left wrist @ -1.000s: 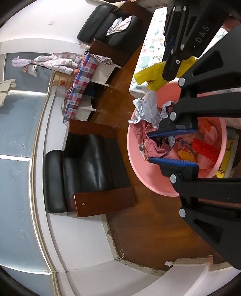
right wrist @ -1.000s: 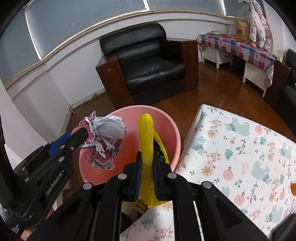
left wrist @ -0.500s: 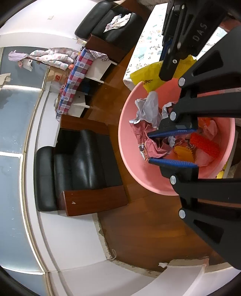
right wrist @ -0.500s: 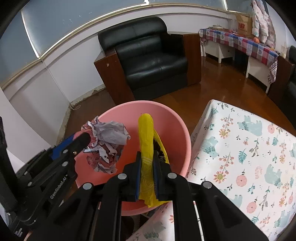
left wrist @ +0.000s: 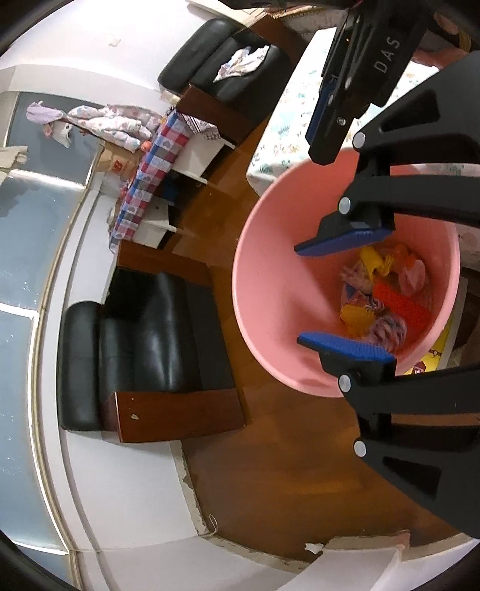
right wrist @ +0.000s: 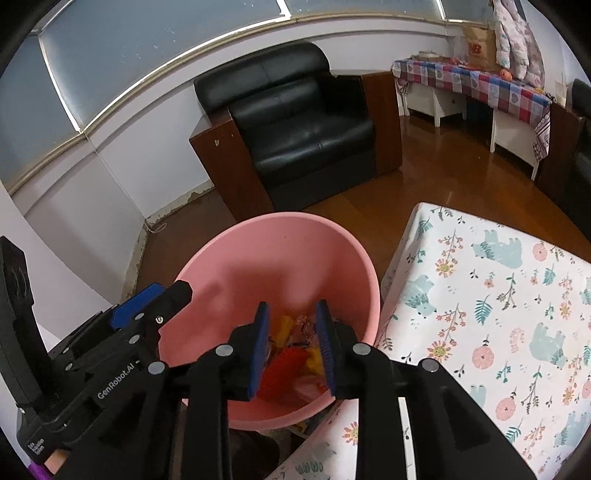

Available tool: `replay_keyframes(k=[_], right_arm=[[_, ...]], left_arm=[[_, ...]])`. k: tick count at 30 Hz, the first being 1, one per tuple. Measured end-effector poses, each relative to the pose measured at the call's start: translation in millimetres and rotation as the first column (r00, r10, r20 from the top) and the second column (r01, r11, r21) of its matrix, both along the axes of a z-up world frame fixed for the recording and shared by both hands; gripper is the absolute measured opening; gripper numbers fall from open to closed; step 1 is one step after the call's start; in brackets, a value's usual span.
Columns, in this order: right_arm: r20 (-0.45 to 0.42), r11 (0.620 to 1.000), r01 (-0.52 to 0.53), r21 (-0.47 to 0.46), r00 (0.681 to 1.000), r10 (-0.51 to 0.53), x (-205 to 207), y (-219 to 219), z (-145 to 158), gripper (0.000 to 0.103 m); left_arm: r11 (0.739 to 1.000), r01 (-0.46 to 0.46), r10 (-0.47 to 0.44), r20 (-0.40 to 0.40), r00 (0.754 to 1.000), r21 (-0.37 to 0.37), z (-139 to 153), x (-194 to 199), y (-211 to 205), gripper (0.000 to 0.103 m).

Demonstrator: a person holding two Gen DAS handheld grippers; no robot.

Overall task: Collect trash
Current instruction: 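Move both tools back toward the black foam mesh and orange peel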

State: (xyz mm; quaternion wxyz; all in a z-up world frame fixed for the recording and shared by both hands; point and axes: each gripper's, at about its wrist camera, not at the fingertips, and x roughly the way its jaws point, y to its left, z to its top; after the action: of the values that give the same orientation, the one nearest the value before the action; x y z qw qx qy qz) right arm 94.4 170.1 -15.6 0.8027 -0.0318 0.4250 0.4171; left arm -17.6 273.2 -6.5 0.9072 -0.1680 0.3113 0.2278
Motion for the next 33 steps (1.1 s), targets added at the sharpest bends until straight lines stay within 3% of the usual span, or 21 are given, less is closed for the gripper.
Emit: replay_keyframes(k=[9, 21, 28, 33], right_arm=[[0.070, 1.000, 0.005, 0.015, 0.998, -0.006, -28.3, -42.4, 12.2, 0.030], [0.102, 0.983, 0.154, -0.096, 0.984, -0.144, -61.8, -154.9, -1.9, 0.030], [0.177, 0.921, 0.330, -0.206, 0.938, -0.297, -69.0, -249.5, -21.6, 0.031], [0.128, 0.858, 0.478, -0.189, 0.878, -0.461, -64.5, -322.9, -28.4, 0.033]], left_arm=[[0.999, 0.043, -0.043, 0.027, 0.999, -0.007, 9.6, -3.5, -25.4, 0.043], [0.967, 0.254, -0.255, 0.028, 0.967, 0.025, 20.0, 15.1, -109.1, 0.043], [0.934, 0.356, -0.356, 0.018, 0.934, 0.018, 16.9, 31.4, -155.7, 0.043], [0.896, 0.444, -0.444, -0.001, 0.896, 0.008, 13.4, 45.1, -185.7, 0.043]])
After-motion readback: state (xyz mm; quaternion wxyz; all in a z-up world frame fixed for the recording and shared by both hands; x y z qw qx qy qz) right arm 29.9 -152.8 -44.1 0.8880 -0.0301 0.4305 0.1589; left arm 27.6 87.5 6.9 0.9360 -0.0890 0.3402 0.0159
